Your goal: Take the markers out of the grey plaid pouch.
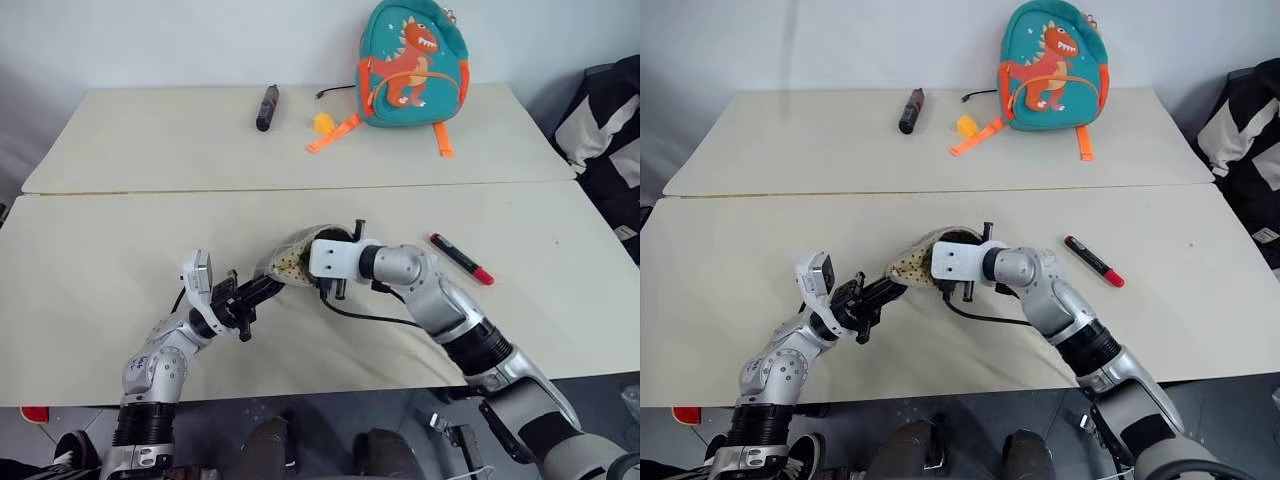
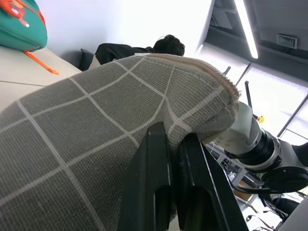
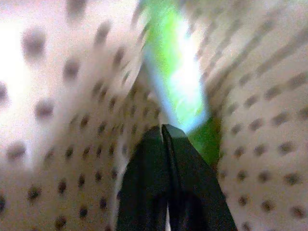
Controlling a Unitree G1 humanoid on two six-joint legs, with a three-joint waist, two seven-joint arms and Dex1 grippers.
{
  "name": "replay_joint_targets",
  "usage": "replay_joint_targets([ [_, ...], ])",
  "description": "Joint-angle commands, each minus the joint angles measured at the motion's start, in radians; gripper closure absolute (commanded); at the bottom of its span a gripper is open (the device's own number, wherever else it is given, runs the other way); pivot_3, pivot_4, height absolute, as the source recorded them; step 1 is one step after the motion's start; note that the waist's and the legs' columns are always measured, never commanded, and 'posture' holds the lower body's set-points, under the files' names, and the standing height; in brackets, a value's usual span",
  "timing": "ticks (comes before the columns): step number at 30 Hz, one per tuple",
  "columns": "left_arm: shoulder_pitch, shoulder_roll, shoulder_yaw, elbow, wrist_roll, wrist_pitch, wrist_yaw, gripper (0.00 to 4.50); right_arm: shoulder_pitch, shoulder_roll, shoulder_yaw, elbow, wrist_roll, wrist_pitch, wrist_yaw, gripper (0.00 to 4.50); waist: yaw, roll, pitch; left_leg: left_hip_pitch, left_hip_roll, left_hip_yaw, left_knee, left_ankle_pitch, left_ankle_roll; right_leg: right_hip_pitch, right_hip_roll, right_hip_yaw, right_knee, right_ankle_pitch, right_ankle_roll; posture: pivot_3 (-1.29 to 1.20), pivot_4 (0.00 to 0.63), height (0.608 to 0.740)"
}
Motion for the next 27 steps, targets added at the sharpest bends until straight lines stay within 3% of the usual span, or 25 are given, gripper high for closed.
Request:
replay_joint_targets([
  [1, 0.001, -0.003, -0.001, -0.049, -0.023, 0.005, -0.018, 4.5, 0.012, 0.034, -0.031, -0.062, 0.046, 0.023, -0.01, 3.21, 0.0, 0.0, 0.0, 0.0, 0.0, 0.0, 0.0, 0.0, 0.0, 0.0, 0.0, 0.0, 0.0, 0.0, 0.0, 0.0, 0.15, 0.74],
  [5, 0.003, 0.006, -0.02, -0.084, -0.058, 0.07, -0.028, 4.5, 0.01, 0.055, 0.004, -0.038, 0.006, -0.001, -0.053, 1.9, 0.0, 0.0, 0.0, 0.0, 0.0, 0.0, 0.0, 0.0, 0.0, 0.0, 0.0, 0.0, 0.0, 0.0, 0.0, 0.0, 0.15, 0.74],
  [9, 0.006, 0.023, -0.025, -0.119, -0.099, 0.149, -0.034, 4.5, 0.008, 0.029, 0.041, -0.018, -0.025, -0.048, -0.046, 1.9, -0.001, 0.0, 0.0, 0.0, 0.0, 0.0, 0.0, 0.0, 0.0, 0.0, 0.0, 0.0, 0.0, 0.0, 0.0, 0.0, 0.15, 0.74],
  [19, 0.031, 0.036, -0.022, -0.141, -0.111, 0.198, -0.037, 4.5, 0.035, 0.105, 0.044, 0.038, 0.008, -0.068, -0.082, 1.9, -0.001, 0.0, 0.0, 0.0, 0.0, 0.0, 0.0, 0.0, 0.0, 0.0, 0.0, 0.007, 0.0, 0.0, 0.0, 0.0, 0.15, 0.74],
  [22, 0.041, 0.038, -0.024, -0.152, -0.11, 0.198, -0.039, 4.5, 0.034, 0.14, 0.024, 0.053, 0.033, -0.072, -0.099, 2.55, -0.001, 0.0, 0.0, 0.0, 0.0, 0.0, -0.001, 0.0, 0.0, -0.001, 0.001, 0.008, 0.0, 0.0, 0.0, 0.0, 0.15, 0.74],
  [27, 0.041, 0.034, -0.023, -0.156, -0.109, 0.197, -0.036, 4.5, 0.034, 0.152, 0.011, 0.061, 0.052, -0.081, -0.102, 4.27, 0.0, 0.0, 0.0, 0.0, 0.0, 0.0, -0.001, 0.0, -0.001, -0.001, 0.001, 0.009, 0.0, 0.0, 0.0, 0.0, 0.15, 0.74],
])
